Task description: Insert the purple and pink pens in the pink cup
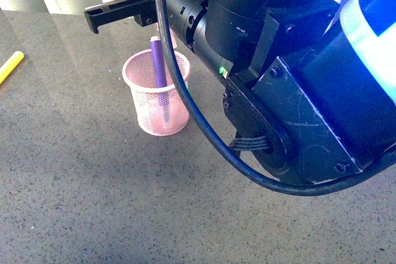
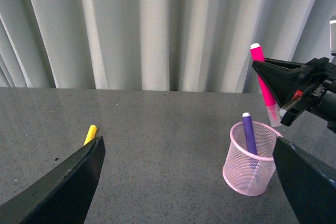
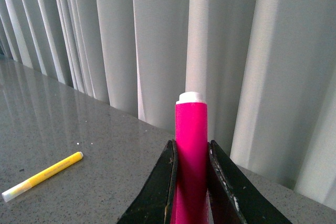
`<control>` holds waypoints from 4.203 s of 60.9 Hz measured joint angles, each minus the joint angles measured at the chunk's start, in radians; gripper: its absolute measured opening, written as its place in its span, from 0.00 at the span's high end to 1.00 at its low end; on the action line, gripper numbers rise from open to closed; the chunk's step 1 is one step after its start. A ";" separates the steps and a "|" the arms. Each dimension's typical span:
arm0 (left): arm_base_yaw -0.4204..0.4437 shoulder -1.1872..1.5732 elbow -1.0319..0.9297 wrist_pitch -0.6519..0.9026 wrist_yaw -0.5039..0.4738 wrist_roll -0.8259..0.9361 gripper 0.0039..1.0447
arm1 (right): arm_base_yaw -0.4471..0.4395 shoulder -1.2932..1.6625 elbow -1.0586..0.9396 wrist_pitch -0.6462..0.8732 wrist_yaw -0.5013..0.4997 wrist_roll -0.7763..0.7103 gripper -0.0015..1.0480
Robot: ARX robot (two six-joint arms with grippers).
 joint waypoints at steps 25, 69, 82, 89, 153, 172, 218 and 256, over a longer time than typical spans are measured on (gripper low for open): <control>0.000 0.000 0.000 0.000 0.000 0.000 0.06 | -0.013 0.055 -0.020 0.027 -0.014 0.021 0.89; 0.000 0.000 0.000 0.000 0.000 0.000 0.06 | -0.017 0.040 -0.097 -0.027 -0.022 0.054 0.47; 0.000 0.000 0.000 0.000 0.000 0.000 0.06 | -0.073 -0.119 -0.234 -0.012 0.030 0.071 0.06; 0.000 0.000 0.000 0.000 0.000 0.000 0.06 | -0.130 -0.270 -0.351 -0.071 0.107 0.080 0.07; 0.000 0.000 0.000 0.000 0.000 0.000 0.06 | -0.550 -1.234 -1.019 -0.398 0.149 0.011 0.97; 0.000 0.000 0.000 0.000 0.000 0.000 0.06 | -0.653 -1.509 -1.063 -0.616 0.050 0.011 0.97; 0.000 0.000 0.000 0.000 0.000 0.000 0.06 | -0.653 -1.949 -1.068 -1.021 0.048 0.011 0.97; 0.000 0.000 0.000 0.000 0.000 0.000 0.06 | -0.653 -2.230 -1.067 -1.337 0.048 0.011 0.97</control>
